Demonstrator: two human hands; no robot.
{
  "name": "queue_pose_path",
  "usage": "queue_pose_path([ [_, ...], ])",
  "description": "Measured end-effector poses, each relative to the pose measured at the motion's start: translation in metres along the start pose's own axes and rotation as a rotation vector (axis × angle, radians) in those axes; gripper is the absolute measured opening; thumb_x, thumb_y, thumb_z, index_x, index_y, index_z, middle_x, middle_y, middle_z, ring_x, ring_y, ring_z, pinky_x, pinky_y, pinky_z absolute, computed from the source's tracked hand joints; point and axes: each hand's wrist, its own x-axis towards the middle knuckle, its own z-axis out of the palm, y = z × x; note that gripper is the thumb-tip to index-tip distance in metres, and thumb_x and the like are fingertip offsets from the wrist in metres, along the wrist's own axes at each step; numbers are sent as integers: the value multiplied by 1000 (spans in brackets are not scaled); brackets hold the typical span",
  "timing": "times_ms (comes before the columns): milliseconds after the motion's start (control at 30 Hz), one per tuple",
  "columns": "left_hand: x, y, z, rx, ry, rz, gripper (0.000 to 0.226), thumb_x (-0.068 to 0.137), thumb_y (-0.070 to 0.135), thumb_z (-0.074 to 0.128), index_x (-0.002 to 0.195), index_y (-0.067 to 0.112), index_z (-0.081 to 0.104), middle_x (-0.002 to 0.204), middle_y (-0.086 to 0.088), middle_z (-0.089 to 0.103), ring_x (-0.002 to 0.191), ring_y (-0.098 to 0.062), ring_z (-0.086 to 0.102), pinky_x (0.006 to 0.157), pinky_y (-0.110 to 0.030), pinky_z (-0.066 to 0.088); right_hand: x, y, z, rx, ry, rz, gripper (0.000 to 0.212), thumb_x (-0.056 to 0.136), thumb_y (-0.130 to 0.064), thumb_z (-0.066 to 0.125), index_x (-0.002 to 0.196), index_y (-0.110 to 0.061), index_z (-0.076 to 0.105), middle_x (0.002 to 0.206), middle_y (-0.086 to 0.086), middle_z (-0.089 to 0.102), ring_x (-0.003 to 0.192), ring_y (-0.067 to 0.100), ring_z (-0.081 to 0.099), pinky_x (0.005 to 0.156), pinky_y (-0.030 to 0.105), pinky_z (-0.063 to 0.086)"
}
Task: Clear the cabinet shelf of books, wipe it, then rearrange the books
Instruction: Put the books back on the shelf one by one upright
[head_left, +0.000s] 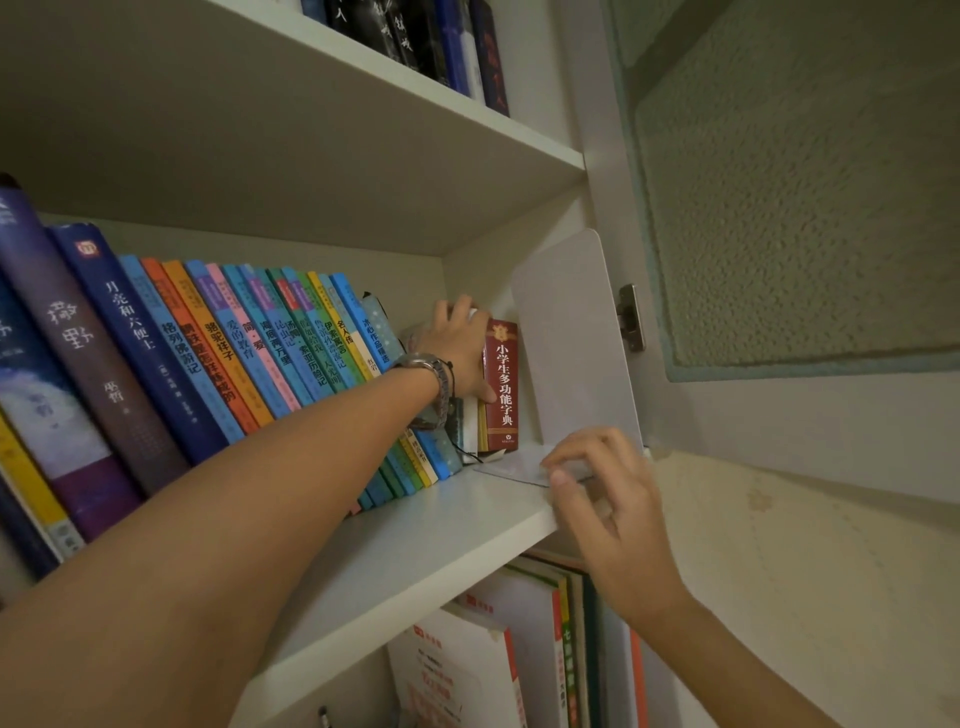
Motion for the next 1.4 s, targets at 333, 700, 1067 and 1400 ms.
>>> queue_pose_path([
  [333, -4, -1, -2, -54, -77, -56, 98, 69, 47, 79, 145, 25, 22, 151, -8, 15, 134, -35, 26, 102, -52, 38, 32, 6, -29, -268, -53, 251, 57, 79, -15, 76, 130, -21, 51, 139, -4, 31, 117, -2, 33, 90, 3, 20],
  [700, -7, 2, -4, -76, -79, -122, 83, 71, 40, 80, 135, 24, 29, 143, -11, 23, 125, -34, 38, 93, -44, 42, 52, 6, -28, -360, -200, 334, 79, 73, -28, 82, 139, -14, 41, 139, -1, 41, 125, 15, 44, 98, 22, 34],
  [1067, -4, 2, -5, -28, -17, -170, 68, 77, 33, 75, 128, 21, 32, 134, -13, 30, 111, -33, 50, 78, -38, 46, 71, 6, -24, -461, -335, 397, 85, 67, -37, 85, 138, -17, 43, 140, -1, 44, 127, 17, 43, 103, 31, 38],
  [1400, -5, -1, -12, -20, 0, -249, 53, 82, 26, 68, 124, 17, 37, 126, -14, 37, 105, -30, 50, 72, -33, 42, 77, 4, -9, -571, -332, 408, 88, 64, -44, 86, 136, -14, 44, 137, 2, 45, 122, 21, 48, 98, 33, 41],
])
